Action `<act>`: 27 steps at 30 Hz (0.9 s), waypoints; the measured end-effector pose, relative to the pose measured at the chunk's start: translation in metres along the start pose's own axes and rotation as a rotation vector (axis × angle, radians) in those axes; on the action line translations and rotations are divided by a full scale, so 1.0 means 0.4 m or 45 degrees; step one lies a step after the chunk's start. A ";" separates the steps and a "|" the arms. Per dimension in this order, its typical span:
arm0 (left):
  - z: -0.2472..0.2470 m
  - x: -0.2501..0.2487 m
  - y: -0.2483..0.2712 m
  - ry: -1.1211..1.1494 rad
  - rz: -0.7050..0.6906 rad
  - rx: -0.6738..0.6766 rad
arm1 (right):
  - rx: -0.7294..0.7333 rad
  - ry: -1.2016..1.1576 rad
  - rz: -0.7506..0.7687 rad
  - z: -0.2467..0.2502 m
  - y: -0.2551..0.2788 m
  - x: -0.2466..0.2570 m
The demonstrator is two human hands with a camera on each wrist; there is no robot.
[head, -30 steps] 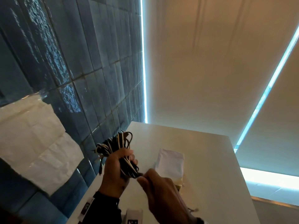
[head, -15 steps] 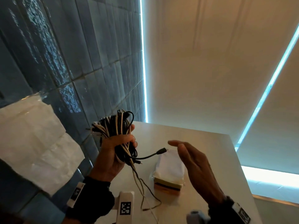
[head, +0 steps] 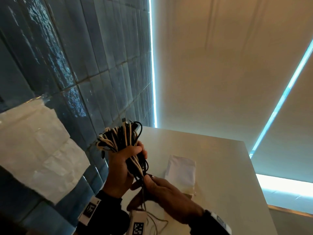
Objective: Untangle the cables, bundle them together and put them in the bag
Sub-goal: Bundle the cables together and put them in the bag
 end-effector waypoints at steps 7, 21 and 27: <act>0.044 0.012 0.018 0.025 0.060 -0.132 | -0.120 -0.070 0.000 0.042 0.017 -0.030; 0.019 0.021 0.102 -0.507 0.717 0.284 | 0.067 0.453 -0.151 0.169 0.042 0.053; -0.003 0.041 0.131 -0.277 0.869 0.175 | -0.090 0.536 0.026 0.168 0.034 0.073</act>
Point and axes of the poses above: each hand's wrist, its own y-axis away from the middle knuckle, its own z-axis out of the back of the hand, x = y × z, the point moved 2 cm from there along -y, towards the middle knuckle, and after that the axes turned 11 degrees about y, right-handed, at the moved point
